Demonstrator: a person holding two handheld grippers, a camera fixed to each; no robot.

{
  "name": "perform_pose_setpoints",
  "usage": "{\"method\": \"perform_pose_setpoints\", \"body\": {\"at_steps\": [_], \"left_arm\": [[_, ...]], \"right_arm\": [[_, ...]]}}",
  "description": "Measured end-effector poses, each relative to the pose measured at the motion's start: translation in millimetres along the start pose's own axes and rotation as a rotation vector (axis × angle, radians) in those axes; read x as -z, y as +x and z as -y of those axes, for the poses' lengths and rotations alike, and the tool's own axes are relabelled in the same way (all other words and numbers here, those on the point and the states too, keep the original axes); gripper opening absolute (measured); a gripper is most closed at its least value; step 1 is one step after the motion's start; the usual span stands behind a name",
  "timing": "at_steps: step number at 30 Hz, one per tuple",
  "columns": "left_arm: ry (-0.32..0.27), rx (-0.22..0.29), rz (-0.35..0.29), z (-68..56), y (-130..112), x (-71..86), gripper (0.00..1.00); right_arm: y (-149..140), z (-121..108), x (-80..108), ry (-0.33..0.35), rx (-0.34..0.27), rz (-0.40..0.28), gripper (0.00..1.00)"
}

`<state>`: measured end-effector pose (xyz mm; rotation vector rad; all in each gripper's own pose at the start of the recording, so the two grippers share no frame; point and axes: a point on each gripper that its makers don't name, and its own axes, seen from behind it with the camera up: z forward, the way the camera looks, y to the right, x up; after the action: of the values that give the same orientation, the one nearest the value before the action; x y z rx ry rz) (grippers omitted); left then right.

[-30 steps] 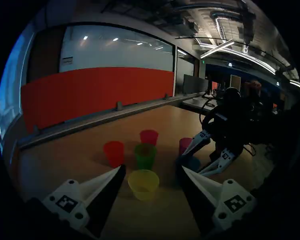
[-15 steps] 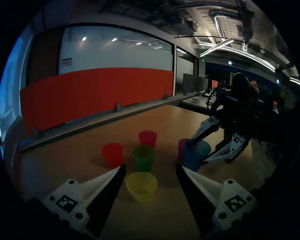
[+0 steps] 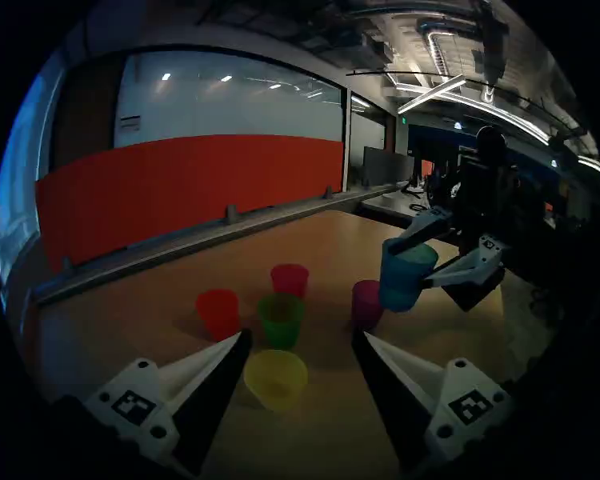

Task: Pour water

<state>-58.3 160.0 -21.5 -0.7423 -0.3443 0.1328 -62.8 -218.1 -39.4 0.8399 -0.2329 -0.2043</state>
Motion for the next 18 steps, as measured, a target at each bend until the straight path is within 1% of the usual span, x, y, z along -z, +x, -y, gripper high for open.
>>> {"method": "perform_pose_setpoints", "body": {"at_steps": [9,18], "left_arm": [[-0.007,0.000,0.007,-2.2,-0.5,-7.2,0.93],[-0.013,0.003,0.018,-3.8,-3.3,-13.9,0.93]], "right_arm": [[29.4,-8.0,14.5,-0.018,0.013,-0.068,0.90],[52.5,-15.4,23.9,-0.026,0.006,-0.134,0.90]]}}
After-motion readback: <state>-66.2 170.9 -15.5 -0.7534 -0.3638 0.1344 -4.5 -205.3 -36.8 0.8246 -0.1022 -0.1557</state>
